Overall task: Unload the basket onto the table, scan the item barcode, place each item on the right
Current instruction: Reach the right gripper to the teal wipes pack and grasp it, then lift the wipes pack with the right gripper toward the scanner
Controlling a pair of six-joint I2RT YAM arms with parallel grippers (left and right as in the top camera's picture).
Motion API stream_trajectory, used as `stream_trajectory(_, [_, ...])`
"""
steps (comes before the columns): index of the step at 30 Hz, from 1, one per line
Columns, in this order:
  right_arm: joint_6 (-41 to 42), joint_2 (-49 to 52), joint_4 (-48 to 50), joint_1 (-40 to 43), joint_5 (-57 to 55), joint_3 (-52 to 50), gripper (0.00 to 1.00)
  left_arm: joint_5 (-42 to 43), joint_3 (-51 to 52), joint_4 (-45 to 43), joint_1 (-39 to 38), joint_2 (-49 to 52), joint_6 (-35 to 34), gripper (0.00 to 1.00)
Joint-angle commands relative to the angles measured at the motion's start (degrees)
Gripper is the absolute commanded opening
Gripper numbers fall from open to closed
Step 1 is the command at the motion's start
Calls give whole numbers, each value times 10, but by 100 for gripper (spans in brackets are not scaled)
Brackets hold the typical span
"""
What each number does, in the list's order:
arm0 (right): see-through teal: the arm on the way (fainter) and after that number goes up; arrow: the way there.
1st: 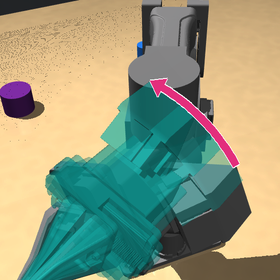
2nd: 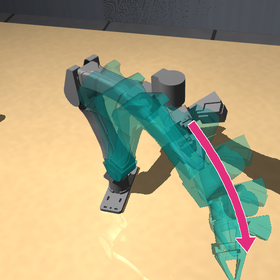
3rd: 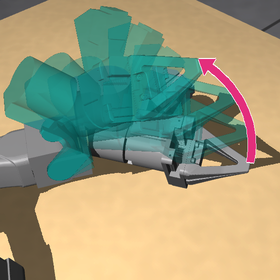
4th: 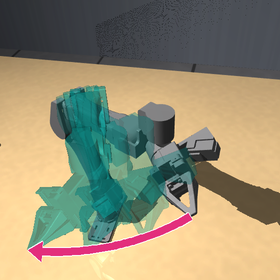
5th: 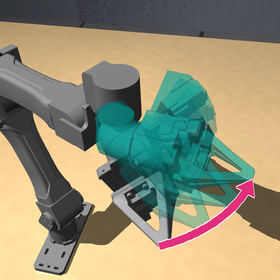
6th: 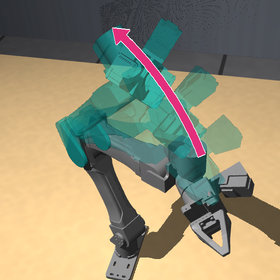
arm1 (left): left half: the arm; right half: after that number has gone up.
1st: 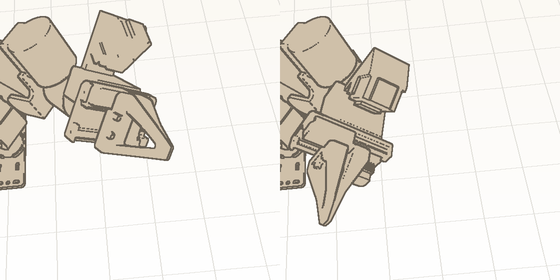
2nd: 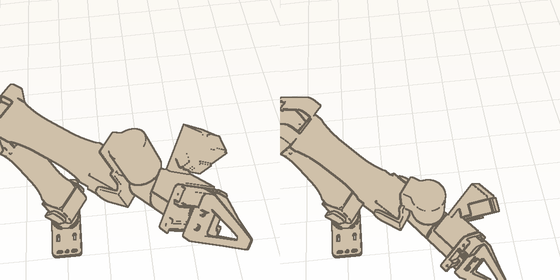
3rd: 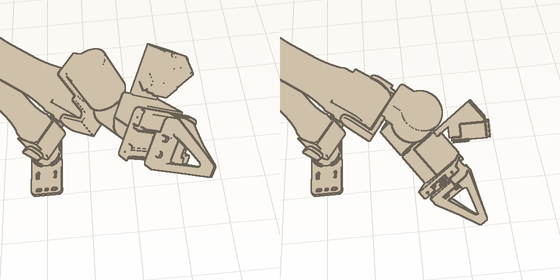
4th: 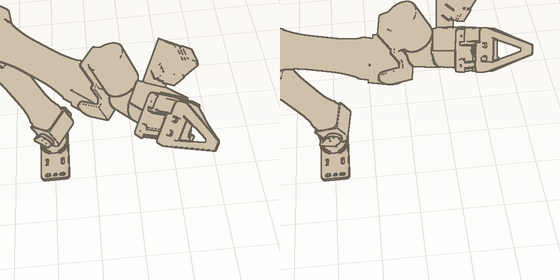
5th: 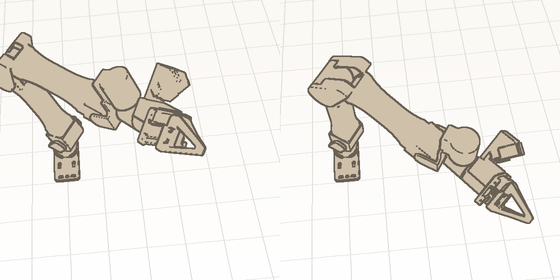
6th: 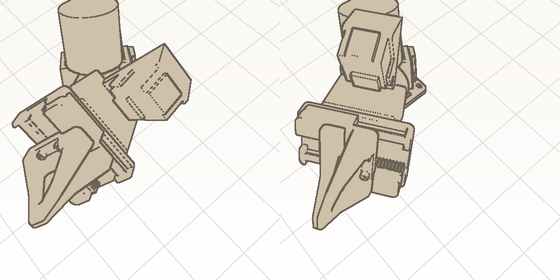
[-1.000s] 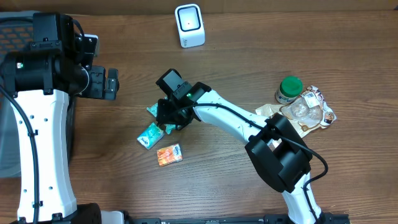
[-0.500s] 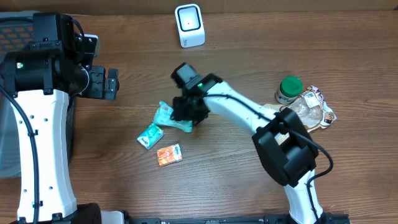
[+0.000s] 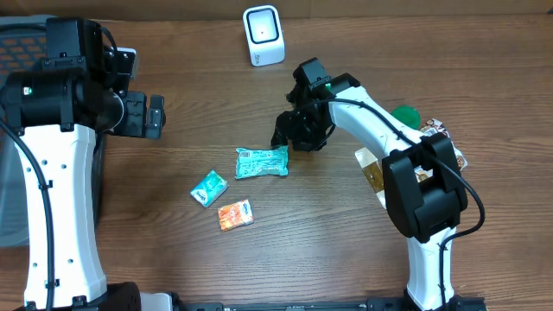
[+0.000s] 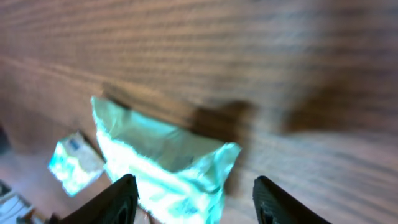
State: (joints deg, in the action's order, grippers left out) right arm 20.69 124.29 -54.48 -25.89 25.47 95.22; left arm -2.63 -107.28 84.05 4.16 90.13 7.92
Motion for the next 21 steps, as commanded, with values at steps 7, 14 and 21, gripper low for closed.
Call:
stream_trajectory(7, [19,-8,-32,-12,33,-4,62,-1,-5,-1,-1,2,6,100])
stream_trajectory(14, [53,-8,74,-15,88,-82,62,-1,-5,-1,0,2,7,100])
stream_trajectory(21, [96,-8,173,-29,94,-156,49,-1,-5,-1,0,2,6,100])
